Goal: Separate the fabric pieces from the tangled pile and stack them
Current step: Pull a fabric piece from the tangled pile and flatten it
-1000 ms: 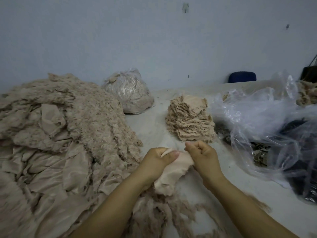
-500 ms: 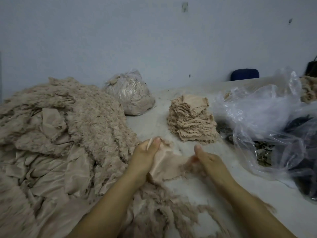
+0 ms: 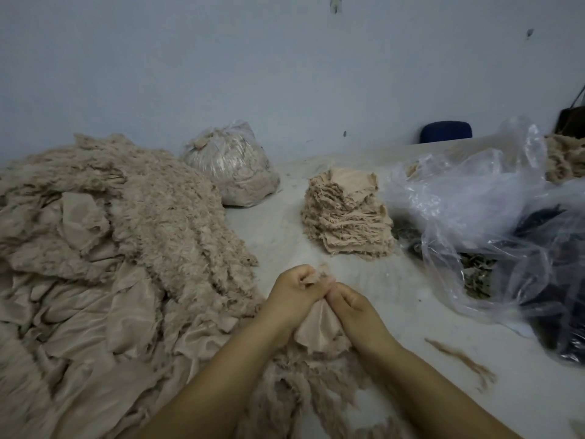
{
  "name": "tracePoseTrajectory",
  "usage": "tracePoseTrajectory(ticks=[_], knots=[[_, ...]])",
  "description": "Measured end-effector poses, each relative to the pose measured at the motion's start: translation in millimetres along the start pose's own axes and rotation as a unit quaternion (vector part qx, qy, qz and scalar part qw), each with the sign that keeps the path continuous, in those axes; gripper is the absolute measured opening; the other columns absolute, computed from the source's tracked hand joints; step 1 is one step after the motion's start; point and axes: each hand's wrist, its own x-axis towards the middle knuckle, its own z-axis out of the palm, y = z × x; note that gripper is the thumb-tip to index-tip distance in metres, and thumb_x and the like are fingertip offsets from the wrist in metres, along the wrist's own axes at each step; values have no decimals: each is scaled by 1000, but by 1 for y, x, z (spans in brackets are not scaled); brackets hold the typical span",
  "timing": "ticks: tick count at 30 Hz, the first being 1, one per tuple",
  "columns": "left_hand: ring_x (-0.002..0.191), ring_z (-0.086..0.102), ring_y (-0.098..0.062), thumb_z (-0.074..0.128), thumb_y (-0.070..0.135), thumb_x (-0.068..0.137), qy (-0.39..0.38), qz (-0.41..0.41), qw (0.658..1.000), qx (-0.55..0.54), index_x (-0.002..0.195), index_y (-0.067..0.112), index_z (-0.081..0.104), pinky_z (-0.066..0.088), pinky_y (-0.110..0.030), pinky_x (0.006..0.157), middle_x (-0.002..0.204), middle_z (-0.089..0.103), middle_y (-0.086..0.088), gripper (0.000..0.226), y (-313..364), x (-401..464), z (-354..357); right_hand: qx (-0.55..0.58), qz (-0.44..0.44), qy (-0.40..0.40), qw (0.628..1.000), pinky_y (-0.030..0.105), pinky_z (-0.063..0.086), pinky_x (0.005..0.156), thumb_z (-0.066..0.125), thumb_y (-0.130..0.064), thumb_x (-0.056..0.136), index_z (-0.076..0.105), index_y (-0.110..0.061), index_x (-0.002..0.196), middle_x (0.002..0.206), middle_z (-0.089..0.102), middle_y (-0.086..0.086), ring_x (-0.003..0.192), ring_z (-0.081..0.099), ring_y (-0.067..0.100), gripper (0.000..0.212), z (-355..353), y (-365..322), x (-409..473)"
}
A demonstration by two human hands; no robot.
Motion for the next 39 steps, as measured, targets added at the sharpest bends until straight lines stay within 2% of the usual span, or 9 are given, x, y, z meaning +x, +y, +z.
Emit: tracePoseTrajectory(ticks=[3, 9, 15, 21, 23, 27, 31, 34, 39], knots=[[65, 48, -17, 55, 18, 95, 46, 39, 997, 47, 70, 12, 51, 38, -29, 61, 67, 52, -6, 26, 1, 6, -4, 87, 31, -64, 994, 29, 42, 57, 59, -40, 84, 60, 10, 85, 73, 59, 20, 64, 54, 25, 51, -11, -3, -1], [64, 45, -19, 51, 22, 96, 117, 78, 987, 72, 74, -1, 52, 36, -33, 62, 67, 49, -11, 32, -5, 12, -16, 32, 28, -139, 989, 15, 38, 48, 70, -31, 73, 64, -20, 57, 54, 56, -4, 47, 48, 5, 21, -12, -9, 1], [57, 42, -15, 52, 26, 96, 178, 105, 977, 56, 66, 12, 48, 34, -31, 58, 57, 45, 1, 33, -9, 21, -34, -14, 38, -132, 990, 14, 25, 38, 70, -18, 82, 64, 10, 71, 42, 49, -12, 35, 31, 2, 30, -19, -6, 0], [61, 48, -15, 53, 26, 96, 226, 87, 970, 34, 63, 21, 50, 38, -30, 64, 61, 52, 8, 33, -11, 25, -43, -81, 21, -191, 978, 18, 27, 41, 69, -35, 76, 62, 16, 71, 50, 50, 11, 37, 31, 10, 52, -35, -15, -3], [69, 50, -16, 51, 25, 97, 258, 91, 961, 35, 67, 22, 51, 40, -30, 68, 71, 55, 3, 30, -7, 27, -56, -109, 42, -232, 966, 20, 29, 43, 65, -33, 80, 63, 20, 83, 51, 60, -6, 39, 35, 9, 54, -43, -11, -5], [59, 46, -9, 51, 21, 97, 175, 117, 975, 66, 62, 19, 48, 38, -22, 58, 58, 52, 11, 35, 7, 17, -55, -161, 13, -222, 962, 21, 41, 49, 65, -41, 79, 75, -17, 87, 68, 67, -10, 51, 50, 5, 27, -40, -17, -5], [56, 45, -8, 50, 22, 97, 43, 136, 987, 78, 65, 18, 50, 37, -23, 54, 57, 49, 9, 32, 16, 13, -32, -59, -18, -125, 990, 20, 52, 58, 66, -26, 84, 51, -35, 120, 100, 68, -14, 69, 64, 0, 39, -18, -19, 1], [57, 43, -14, 52, 25, 96, 87, 144, 981, 92, 62, 18, 46, 34, -28, 58, 57, 45, 2, 35, 14, 23, -34, -14, -3, -144, 989, 20, 46, 44, 62, -12, 89, 67, -18, 89, 53, 63, 2, 40, 54, 9, 8, -14, -18, -1], [67, 57, -23, 51, 24, 97, 242, 117, 961, 69, 75, 9, 59, 42, -36, 66, 68, 60, -8, 28, 9, 33, -53, -76, 67, -214, 972, 17, 32, 36, 68, -31, 83, 69, -18, 58, 47, 59, 0, 28, 41, 7, 28, -33, -22, -7]])
